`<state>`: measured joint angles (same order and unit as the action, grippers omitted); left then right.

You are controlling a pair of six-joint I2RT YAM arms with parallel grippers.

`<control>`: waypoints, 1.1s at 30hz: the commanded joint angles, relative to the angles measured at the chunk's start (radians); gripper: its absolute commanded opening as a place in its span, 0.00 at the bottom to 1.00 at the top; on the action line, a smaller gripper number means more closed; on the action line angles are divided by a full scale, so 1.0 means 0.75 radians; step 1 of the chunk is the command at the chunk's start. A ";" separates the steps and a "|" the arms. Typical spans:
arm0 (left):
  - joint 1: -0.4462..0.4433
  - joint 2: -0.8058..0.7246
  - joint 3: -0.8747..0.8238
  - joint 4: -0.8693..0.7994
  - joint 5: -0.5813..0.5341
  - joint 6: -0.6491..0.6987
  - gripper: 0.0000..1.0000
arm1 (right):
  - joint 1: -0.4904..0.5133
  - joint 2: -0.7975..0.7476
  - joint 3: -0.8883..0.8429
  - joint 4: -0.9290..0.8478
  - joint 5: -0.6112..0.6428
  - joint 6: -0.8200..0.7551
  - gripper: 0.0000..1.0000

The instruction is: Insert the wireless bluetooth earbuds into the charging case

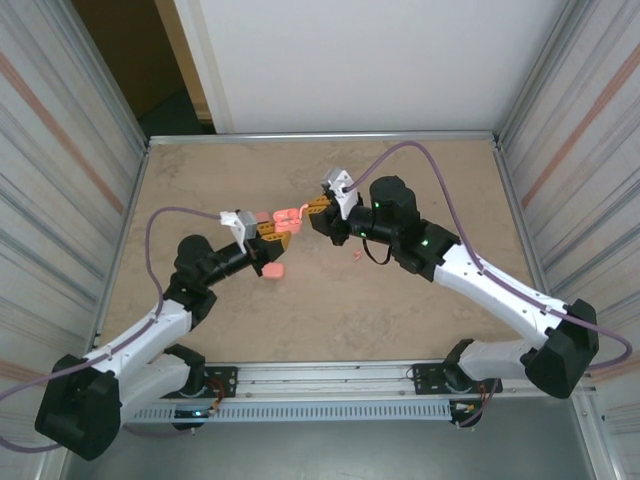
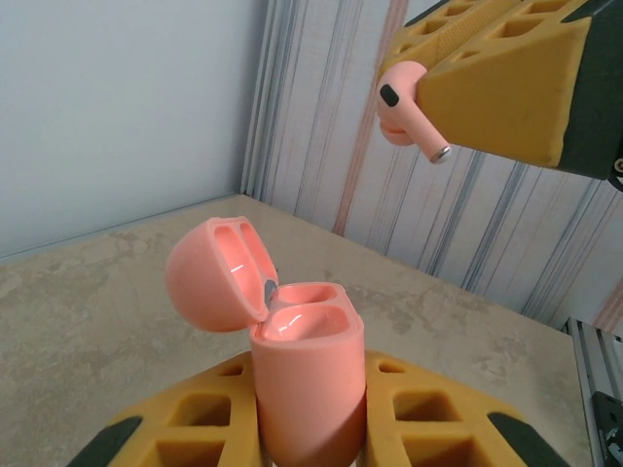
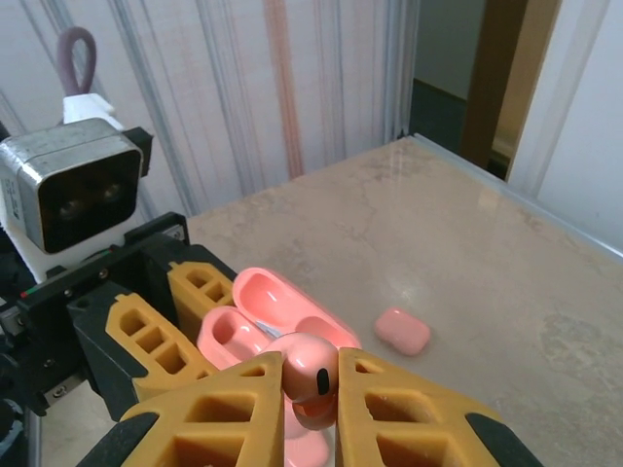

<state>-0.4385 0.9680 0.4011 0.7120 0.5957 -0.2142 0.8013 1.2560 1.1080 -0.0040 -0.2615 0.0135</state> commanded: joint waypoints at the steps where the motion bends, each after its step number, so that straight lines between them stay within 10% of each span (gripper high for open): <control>1: -0.013 0.011 0.027 0.079 0.038 -0.012 0.00 | 0.024 0.026 0.061 0.052 0.004 -0.035 0.16; 33: -0.026 0.015 0.036 0.079 0.036 -0.009 0.00 | 0.123 0.189 0.157 -0.082 0.100 -0.123 0.16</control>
<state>-0.4519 0.9855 0.4015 0.7376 0.6071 -0.2138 0.8825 1.3872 1.1904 -0.0349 -0.2054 -0.0429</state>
